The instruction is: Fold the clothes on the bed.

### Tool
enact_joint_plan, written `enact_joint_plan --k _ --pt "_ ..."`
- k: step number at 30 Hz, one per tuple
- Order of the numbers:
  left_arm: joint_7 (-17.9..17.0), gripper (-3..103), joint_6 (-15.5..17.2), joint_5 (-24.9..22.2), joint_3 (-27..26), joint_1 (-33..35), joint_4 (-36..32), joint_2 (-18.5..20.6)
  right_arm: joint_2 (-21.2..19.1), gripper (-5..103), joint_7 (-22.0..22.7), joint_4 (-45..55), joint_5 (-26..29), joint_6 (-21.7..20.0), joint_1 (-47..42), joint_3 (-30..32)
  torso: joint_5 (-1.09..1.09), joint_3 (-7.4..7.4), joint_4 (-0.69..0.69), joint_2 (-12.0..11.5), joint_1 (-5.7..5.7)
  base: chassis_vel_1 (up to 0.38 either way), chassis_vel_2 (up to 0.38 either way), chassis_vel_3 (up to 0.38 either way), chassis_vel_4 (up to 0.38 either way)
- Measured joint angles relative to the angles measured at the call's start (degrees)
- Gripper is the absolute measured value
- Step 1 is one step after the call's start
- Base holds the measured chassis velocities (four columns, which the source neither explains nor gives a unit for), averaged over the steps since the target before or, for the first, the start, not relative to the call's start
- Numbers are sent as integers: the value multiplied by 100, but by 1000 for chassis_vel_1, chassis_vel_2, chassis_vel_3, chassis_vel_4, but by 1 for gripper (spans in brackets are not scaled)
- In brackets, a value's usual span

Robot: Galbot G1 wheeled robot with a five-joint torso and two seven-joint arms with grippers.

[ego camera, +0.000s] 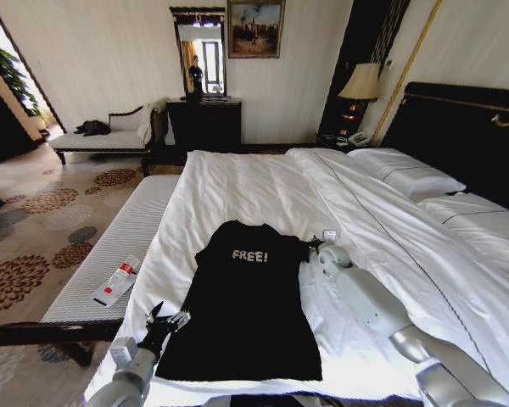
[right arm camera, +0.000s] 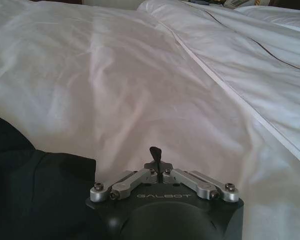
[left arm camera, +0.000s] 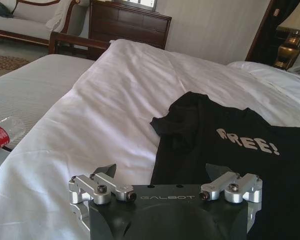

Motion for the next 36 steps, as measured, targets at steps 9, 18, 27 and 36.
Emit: enact_joint_plan --k 9,18,27,36 --pt "-37 100 36 -231 -33 -290 122 93 -22 0 149 67 26 -123 -61 13 0 0 0 0 0 0 0 0 0" --pt "-131 100 220 -1015 196 -1469 742 425 -21 0 272 65 30 -155 -109 7 0 0 -1 0 0 0 0 0 0" --pt "3 100 343 -1972 887 -3384 2021 561 -5 0 400 6 123 -170 -97 -121 0 1 -1 0 0 0 0 0 0" --pt "173 100 434 -2404 1682 -4521 3024 244 5 0 404 -122 130 -168 -65 -187 -1 1 -1 0 1 0 0 0 0"
